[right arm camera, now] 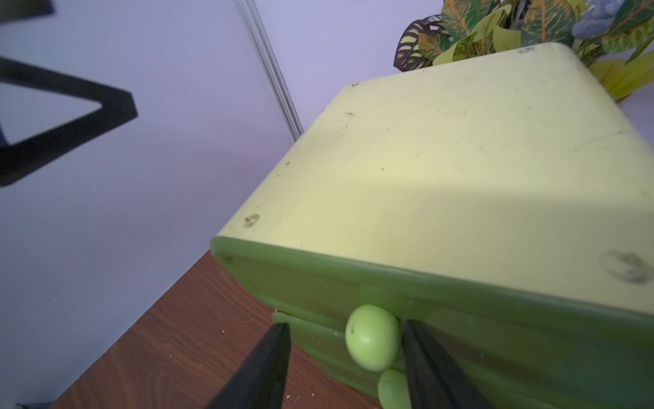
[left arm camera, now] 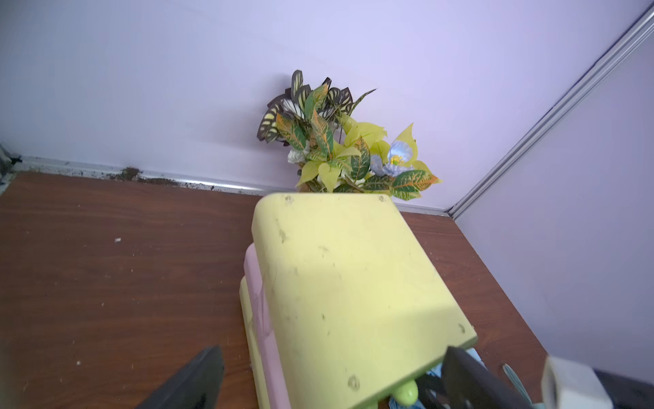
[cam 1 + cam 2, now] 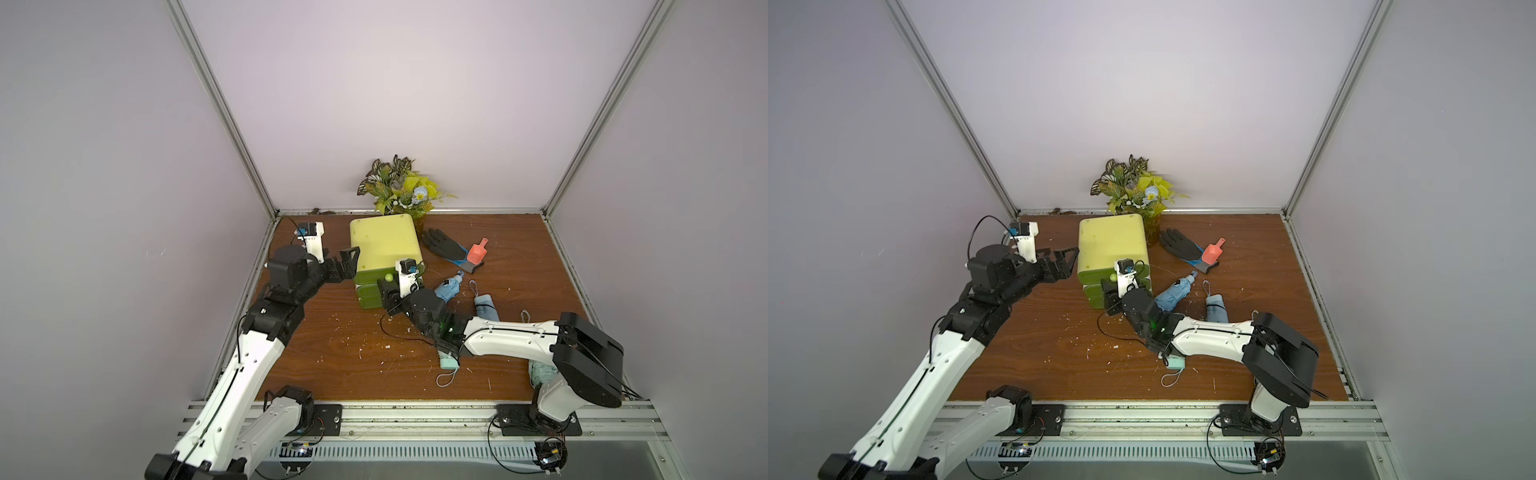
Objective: Place the umbrella in the drawer by color
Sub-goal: Close the drawer in the storage box, then open the drawer in the storage box.
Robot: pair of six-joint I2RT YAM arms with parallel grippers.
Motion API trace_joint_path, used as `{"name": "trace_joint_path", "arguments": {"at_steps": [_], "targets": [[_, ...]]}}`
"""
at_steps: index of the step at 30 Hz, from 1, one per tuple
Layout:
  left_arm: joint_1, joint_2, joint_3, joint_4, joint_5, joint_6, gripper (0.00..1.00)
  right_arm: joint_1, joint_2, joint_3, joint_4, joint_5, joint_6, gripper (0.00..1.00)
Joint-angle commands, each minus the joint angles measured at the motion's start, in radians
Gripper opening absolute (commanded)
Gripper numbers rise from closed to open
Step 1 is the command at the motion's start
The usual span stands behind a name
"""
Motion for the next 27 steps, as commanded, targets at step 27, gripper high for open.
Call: {"name": "trace_joint_path", "arguments": {"at_steps": [27], "targets": [[-0.068, -0.047, -0.407, 0.363, -0.034, -0.305, 1.0, -0.016, 0.042, -0.243, 0.321, -0.074, 0.337, 0.54]]}}
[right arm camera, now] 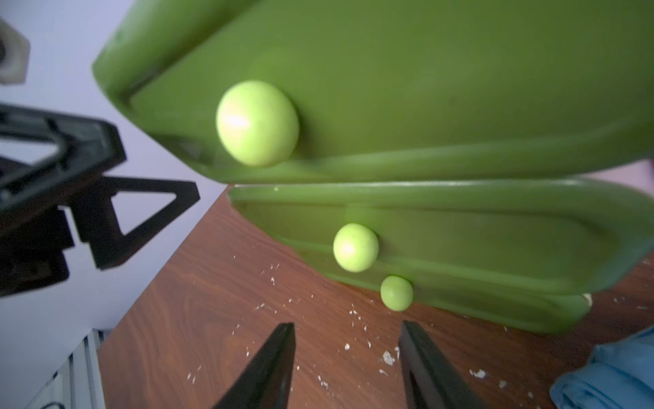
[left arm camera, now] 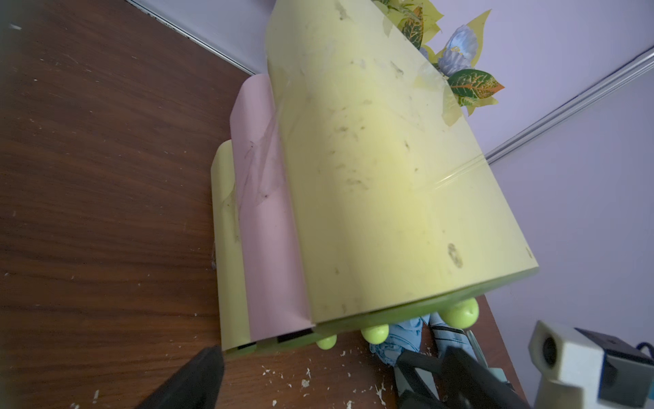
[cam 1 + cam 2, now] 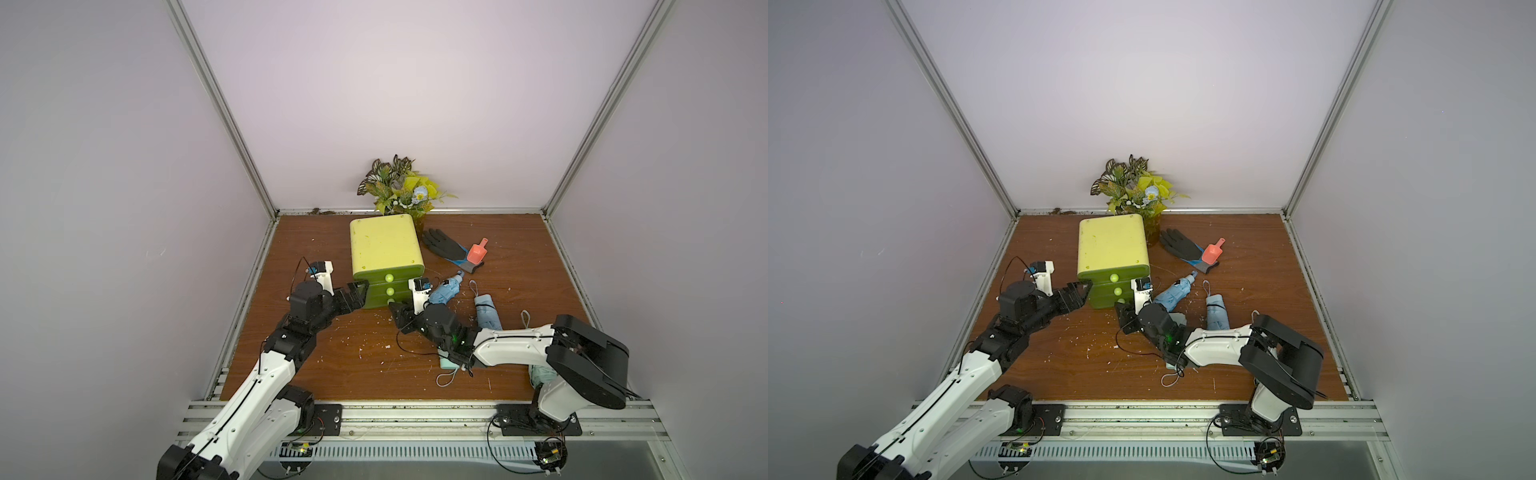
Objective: Place the umbrella in the drawer by color
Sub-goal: Open the drawer in the storage box.
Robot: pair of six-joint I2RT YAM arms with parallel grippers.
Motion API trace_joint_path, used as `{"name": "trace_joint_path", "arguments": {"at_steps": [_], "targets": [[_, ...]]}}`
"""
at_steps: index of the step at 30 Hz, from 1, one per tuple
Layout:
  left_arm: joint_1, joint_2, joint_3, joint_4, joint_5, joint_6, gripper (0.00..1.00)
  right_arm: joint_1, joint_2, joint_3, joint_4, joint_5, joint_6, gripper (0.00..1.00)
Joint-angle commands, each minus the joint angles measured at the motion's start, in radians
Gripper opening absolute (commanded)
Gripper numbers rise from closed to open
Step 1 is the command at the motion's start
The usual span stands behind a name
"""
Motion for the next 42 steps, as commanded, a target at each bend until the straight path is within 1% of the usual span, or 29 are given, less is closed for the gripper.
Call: {"name": "trace_joint_path", "arguments": {"at_steps": [1, 5, 11, 18, 33, 39, 40, 42], "targets": [[-0.007, -0.011, -0.03, 0.1, -0.059, -0.041, 1.0, 0.004, 0.042, 0.004, 0.188, 0.062, 0.091, 0.54], [-0.008, 0.007, -0.033, 0.122, -0.068, -0.045, 1.0, 0.004, 0.09, 0.016, 0.252, 0.078, 0.134, 0.53], [-0.007, 0.018, -0.052, 0.149, -0.078, -0.047, 1.0, 0.005, 0.112, 0.001, 0.342, 0.131, 0.171, 0.52], [-0.006, 0.04, -0.06, 0.173, -0.074, -0.053, 1.0, 0.004, 0.154, 0.042, 0.343, 0.12, 0.188, 0.51], [-0.008, 0.022, -0.079, 0.179, -0.079, -0.05, 1.0, 0.001, 0.232, 0.098, 0.376, 0.131, 0.221, 0.5], [-0.007, 0.02, -0.088, 0.187, -0.076, -0.053, 1.0, -0.001, 0.238, 0.101, 0.391, 0.152, 0.221, 0.44], [-0.008, 0.02, -0.089, 0.19, -0.074, -0.055, 1.0, -0.002, 0.24, 0.099, 0.396, 0.151, 0.223, 0.41], [-0.008, 0.02, -0.09, 0.193, -0.073, -0.055, 1.0, -0.003, 0.242, 0.094, 0.413, 0.153, 0.229, 0.32]]}}
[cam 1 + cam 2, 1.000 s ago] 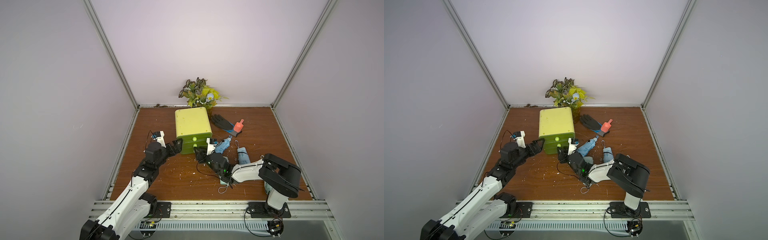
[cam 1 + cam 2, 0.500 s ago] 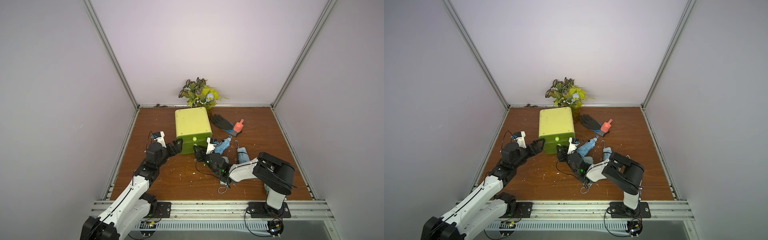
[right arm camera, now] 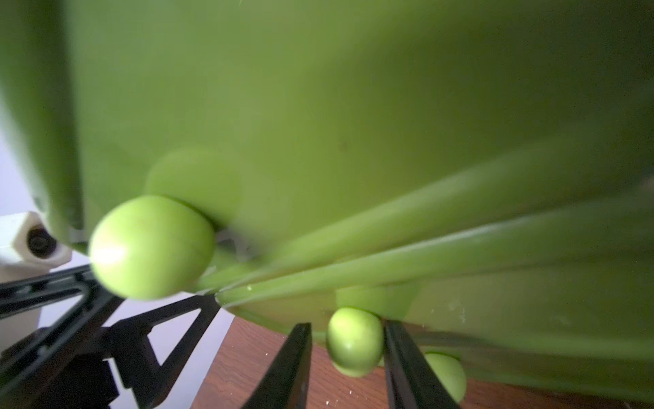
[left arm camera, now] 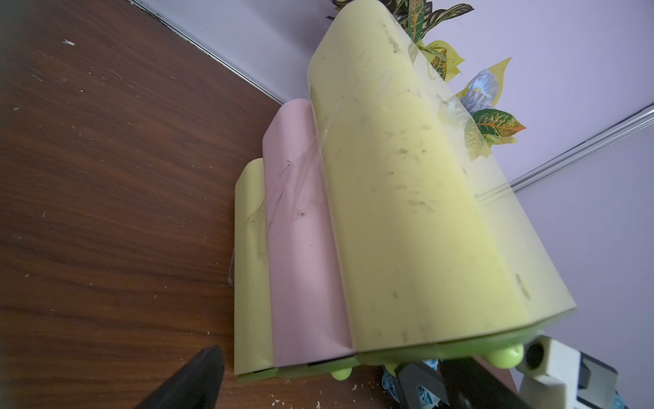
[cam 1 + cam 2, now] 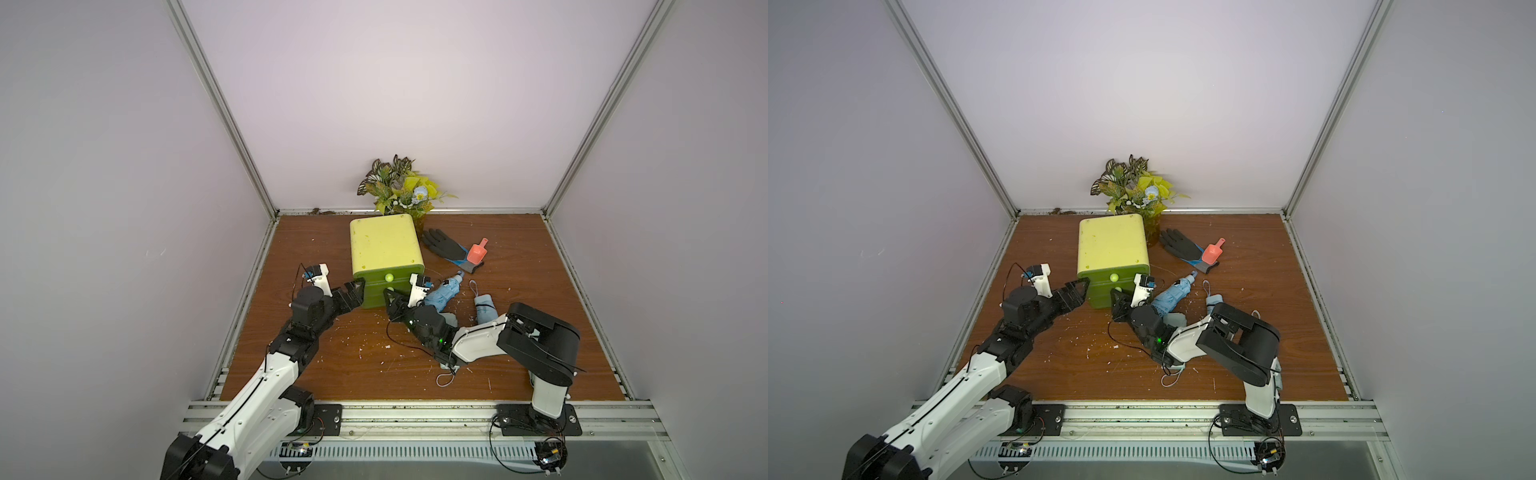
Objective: Place the umbrella in the drawer by color
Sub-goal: Open the drawer in the storage box.
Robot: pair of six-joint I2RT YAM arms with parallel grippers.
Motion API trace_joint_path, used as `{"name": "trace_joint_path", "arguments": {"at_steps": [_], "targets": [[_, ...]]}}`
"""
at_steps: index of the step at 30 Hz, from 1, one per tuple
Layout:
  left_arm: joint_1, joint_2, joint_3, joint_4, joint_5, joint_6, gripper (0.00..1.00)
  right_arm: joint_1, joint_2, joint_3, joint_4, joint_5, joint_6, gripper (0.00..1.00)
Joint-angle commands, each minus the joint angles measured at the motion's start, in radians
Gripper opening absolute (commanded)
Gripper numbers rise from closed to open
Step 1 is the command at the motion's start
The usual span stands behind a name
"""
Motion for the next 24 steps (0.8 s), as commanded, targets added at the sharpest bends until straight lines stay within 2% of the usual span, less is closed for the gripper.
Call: {"name": "trace_joint_path", "arguments": {"at_steps": [1, 8, 16, 24], "targets": [[-0.007, -0.011, -0.013, 0.035, -0.003, -0.005, 1.0, -0.003, 0.004, 0.02, 0.094, 0.026, 0.011, 0.28], [-0.008, -0.009, -0.024, 0.046, 0.001, -0.013, 1.0, -0.004, -0.016, -0.01, 0.123, -0.006, 0.012, 0.14], [-0.009, 0.011, -0.022, 0.072, -0.004, -0.027, 1.0, 0.016, -0.103, -0.094, 0.117, -0.04, 0.016, 0.14], [-0.01, 0.013, -0.014, 0.058, -0.004, -0.027, 1.0, 0.098, -0.239, -0.179, 0.024, -0.015, -0.03, 0.15]]}}
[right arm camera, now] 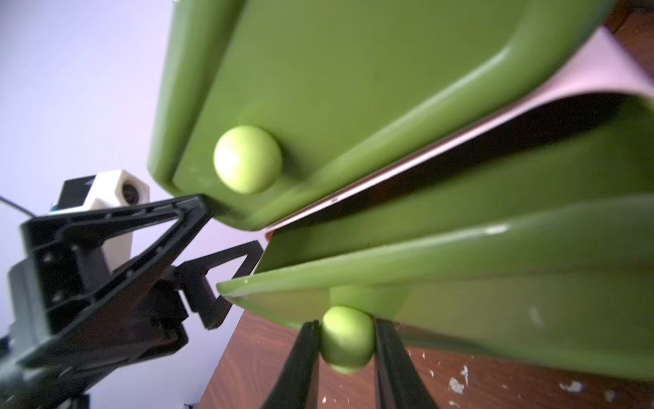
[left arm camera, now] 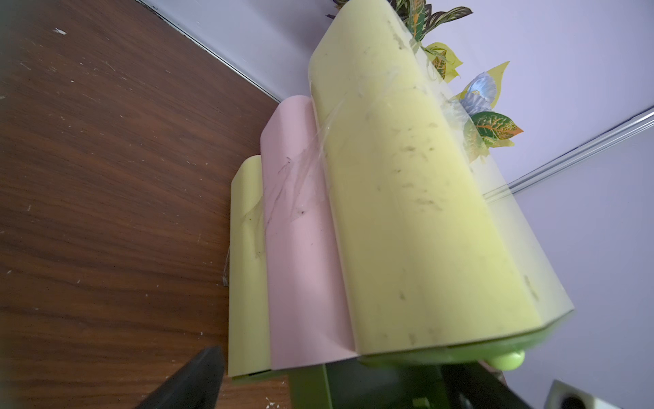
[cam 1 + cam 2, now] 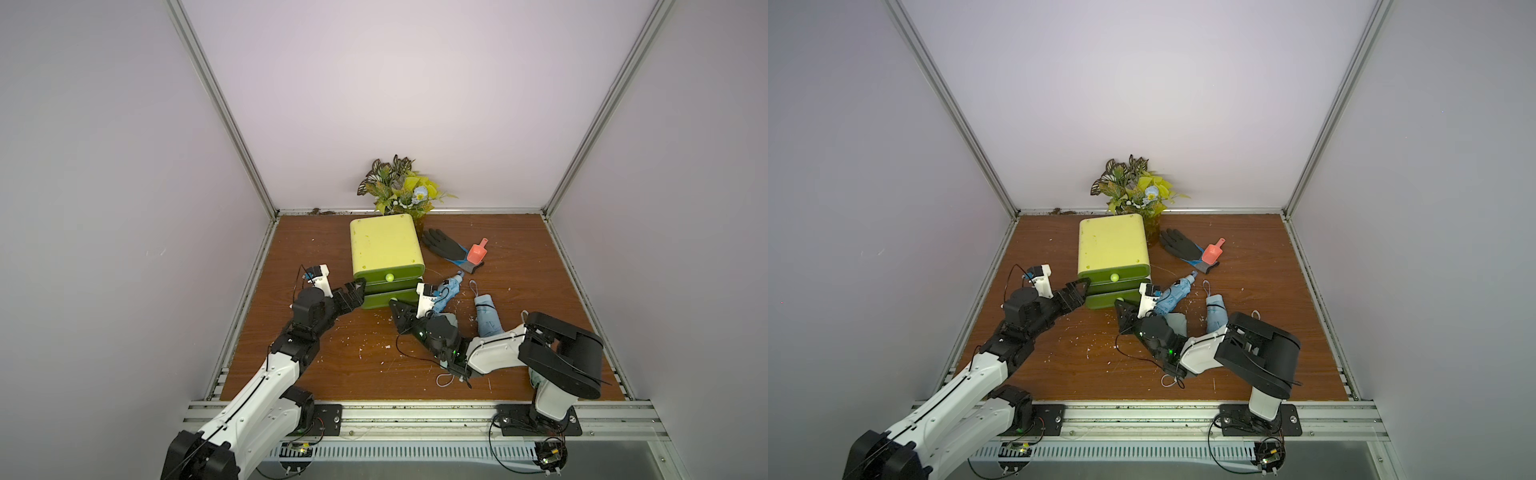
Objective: Place the umbrella in the drawer by color
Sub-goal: Open the drawer in the storage box.
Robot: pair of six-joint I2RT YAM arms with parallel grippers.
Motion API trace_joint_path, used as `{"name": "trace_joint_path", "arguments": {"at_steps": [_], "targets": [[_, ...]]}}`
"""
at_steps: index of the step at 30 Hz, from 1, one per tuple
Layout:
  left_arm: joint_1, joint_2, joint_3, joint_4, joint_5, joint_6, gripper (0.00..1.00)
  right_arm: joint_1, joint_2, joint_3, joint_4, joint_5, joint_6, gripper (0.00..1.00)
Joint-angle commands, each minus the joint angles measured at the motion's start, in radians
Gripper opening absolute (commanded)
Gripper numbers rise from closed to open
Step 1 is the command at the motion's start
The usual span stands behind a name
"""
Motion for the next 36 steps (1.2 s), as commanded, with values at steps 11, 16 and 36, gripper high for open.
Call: {"name": "trace_joint_path", "arguments": {"at_steps": [11, 16, 36], "targets": [[-0.019, -0.027, 0.008, -0.016, -0.021, 0.008, 1.0, 0.126, -0.143, -0.072, -0.074, 0.048, -0.009, 0.17], [-0.024, -0.041, 0.011, -0.033, -0.026, 0.009, 1.0, 0.153, -0.145, -0.071, -0.103, 0.069, 0.009, 0.17], [-0.025, -0.132, 0.068, -0.143, -0.013, 0.022, 1.0, 0.169, -0.081, -0.053, -0.14, 0.002, 0.061, 0.31]]}}
